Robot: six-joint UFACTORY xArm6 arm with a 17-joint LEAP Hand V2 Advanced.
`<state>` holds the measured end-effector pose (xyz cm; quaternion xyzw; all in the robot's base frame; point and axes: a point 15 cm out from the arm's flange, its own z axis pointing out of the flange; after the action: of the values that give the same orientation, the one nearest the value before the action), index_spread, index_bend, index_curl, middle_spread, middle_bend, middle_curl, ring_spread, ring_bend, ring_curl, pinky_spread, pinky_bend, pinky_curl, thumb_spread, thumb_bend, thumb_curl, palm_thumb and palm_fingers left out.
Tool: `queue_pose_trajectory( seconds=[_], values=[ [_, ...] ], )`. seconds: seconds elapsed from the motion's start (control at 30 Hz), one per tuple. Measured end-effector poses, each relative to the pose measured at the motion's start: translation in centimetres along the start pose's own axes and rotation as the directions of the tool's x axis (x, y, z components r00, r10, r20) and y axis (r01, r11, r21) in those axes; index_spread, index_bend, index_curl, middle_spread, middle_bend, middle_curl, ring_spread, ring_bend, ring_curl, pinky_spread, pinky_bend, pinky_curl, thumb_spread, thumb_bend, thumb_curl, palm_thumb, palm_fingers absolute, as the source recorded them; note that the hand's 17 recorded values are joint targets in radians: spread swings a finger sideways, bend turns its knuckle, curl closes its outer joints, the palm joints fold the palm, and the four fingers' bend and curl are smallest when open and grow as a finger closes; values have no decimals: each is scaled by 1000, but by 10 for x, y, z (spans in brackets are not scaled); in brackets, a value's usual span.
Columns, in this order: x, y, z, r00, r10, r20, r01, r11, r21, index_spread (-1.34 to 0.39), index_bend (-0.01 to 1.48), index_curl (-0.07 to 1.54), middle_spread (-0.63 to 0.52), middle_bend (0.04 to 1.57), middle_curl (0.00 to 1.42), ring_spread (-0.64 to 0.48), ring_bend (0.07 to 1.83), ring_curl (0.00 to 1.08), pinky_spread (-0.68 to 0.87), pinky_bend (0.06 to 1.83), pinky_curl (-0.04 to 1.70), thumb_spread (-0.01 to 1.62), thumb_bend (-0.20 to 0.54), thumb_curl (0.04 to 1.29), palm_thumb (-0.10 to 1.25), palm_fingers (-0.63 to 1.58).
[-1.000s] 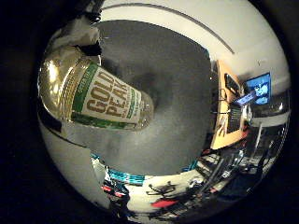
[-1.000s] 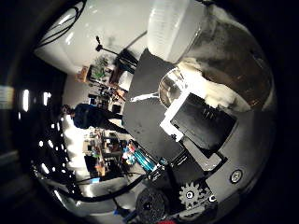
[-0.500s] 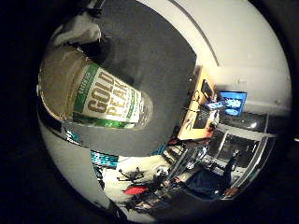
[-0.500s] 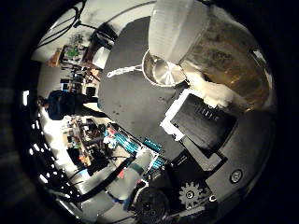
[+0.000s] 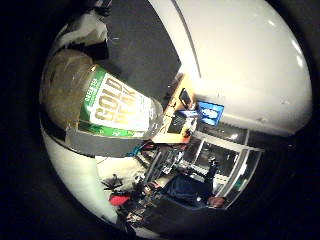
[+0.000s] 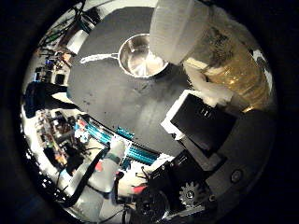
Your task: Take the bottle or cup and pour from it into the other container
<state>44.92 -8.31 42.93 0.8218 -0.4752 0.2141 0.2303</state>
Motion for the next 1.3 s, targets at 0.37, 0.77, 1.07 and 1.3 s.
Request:
queue_pose_trajectory(
  seconds=[0.37, 0.77, 1.07, 1.3],
  values=[
    [-20, -33, -10, 972, -65, -224, 47, 995, -84, -202, 1146, 863, -126, 1348, 827, -250, 1287, 876, -212, 1335, 878, 477, -19, 967, 1099, 1102],
    [-57, -70, 4, 942, -124, -313, 87, 988, -128, -201, 1145, 861, -126, 1344, 832, -251, 1282, 881, -216, 1319, 899, 461, -19, 977, 1093, 1105],
    [-73, -79, 24, 939, -142, -313, 98, 983, -154, -203, 1148, 867, -127, 1342, 834, -251, 1280, 883, -218, 1313, 909, 456, -19, 974, 1098, 1105],
    [-73, -80, 25, 938, -143, -315, 98, 983, -154, -203, 1146, 869, -127, 1341, 835, -252, 1279, 885, -219, 1309, 914, 449, -19, 980, 1103, 1106]
  ],
)
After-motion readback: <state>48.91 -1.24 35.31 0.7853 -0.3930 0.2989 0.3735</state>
